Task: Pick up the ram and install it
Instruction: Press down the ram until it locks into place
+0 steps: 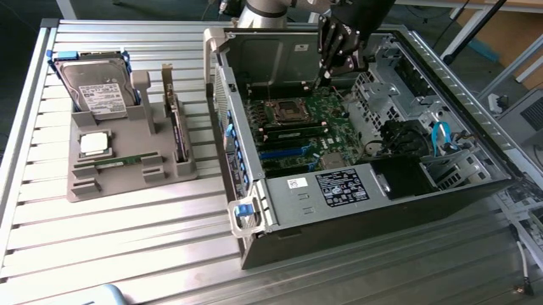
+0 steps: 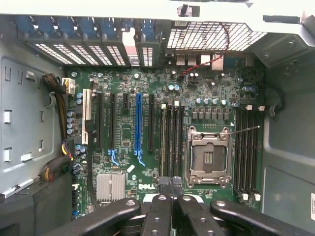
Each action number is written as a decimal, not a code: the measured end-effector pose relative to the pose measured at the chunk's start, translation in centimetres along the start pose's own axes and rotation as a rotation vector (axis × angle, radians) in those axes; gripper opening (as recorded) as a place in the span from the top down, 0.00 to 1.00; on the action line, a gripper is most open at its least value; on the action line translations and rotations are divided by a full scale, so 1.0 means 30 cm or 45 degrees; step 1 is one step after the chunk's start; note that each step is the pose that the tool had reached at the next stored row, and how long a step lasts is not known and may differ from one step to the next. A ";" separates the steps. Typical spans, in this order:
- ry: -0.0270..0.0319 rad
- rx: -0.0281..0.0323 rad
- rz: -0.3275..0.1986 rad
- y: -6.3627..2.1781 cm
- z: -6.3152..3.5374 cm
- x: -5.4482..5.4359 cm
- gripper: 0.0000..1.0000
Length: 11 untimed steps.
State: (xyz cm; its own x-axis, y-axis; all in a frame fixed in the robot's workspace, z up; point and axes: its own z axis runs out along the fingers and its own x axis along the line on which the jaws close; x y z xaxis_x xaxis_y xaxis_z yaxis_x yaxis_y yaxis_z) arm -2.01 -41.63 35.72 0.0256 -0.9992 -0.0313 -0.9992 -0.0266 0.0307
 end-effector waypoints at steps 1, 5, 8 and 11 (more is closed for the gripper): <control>-0.0001 0.0000 0.000 0.000 0.000 0.000 0.89; 0.0000 0.0000 0.000 0.000 0.000 0.000 0.89; -0.0001 0.0000 0.000 0.000 0.000 0.000 0.89; -0.0001 0.0000 0.003 0.000 0.000 0.000 0.89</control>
State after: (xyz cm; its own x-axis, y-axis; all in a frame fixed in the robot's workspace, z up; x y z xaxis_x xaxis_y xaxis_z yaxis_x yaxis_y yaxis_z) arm -2.01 -41.62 35.72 0.0234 -0.9992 -0.0313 -0.9992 -0.0244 0.0308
